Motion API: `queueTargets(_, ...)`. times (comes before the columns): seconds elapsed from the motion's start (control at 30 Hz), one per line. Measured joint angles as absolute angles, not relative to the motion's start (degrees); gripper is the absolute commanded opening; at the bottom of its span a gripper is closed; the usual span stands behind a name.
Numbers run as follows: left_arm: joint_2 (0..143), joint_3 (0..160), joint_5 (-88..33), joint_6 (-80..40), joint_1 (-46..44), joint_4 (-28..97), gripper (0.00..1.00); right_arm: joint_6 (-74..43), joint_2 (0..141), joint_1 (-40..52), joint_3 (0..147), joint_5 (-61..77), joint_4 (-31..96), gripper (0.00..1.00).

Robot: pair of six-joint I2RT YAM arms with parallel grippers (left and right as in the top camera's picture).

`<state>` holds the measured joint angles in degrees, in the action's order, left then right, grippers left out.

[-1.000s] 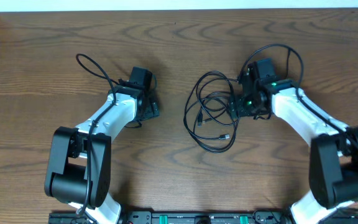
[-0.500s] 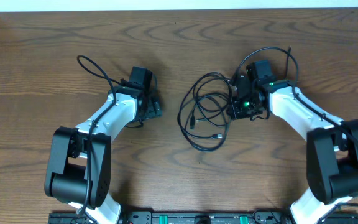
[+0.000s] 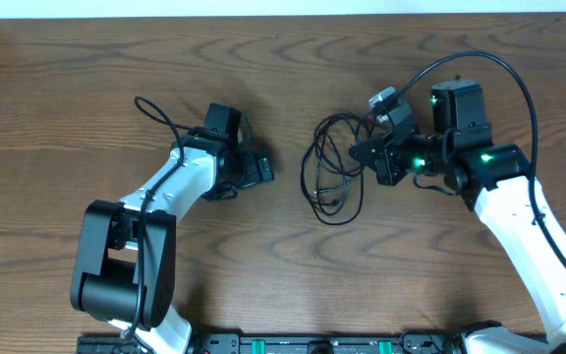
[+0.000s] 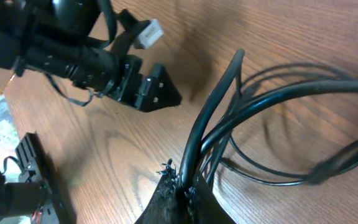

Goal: Untangle cables
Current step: 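Lower the right gripper onto the black cable bundle and grasp, then move the left gripper right and grasp the black cables beside the right gripper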

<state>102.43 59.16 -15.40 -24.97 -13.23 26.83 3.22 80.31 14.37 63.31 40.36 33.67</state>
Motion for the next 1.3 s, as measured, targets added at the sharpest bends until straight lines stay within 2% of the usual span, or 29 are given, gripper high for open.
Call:
queueTargets(0.27,102.04,59.16,-26.79,-20.75,-13.23,22.57,1.00,2.85,80.34,14.37,63.29,39.83,33.98,0.01)
queueTargets(0.5,94.41,59.16,-33.45,-19.00,-13.58,20.75,1.00,1.85,80.34,14.37,63.29,39.51,33.67,0.01)
queueTargets(0.7,89.36,59.18,-36.10,-19.05,-17.87,18.52,1.00,1.48,80.34,14.37,63.29,39.22,33.08,0.01)
queueTargets(0.9,89.34,59.18,-33.56,-19.07,-24.08,18.57,1.00,0.56,80.34,14.37,63.29,39.20,32.86,0.01)
queueTargets(1.2,89.58,59.18,-18.06,-20.86,-32.64,12.67,1.00,-0.69,80.34,14.37,63.29,39.18,33.04,0.01)
queueTargets(1.23,89.76,59.18,-16.88,-21.04,-33.21,11.86,0.98,-0.69,80.34,14.37,63.29,39.20,33.12,0.01)
queueTargets(1.27,90.00,59.18,-15.62,-21.19,-33.71,11.20,0.84,-0.71,80.34,14.37,63.29,39.20,33.23,0.01)
queueTargets(1.3,90.41,59.18,-14.24,-21.45,-34.15,10.35,0.80,-0.82,80.34,14.37,63.29,39.16,33.32,0.01)
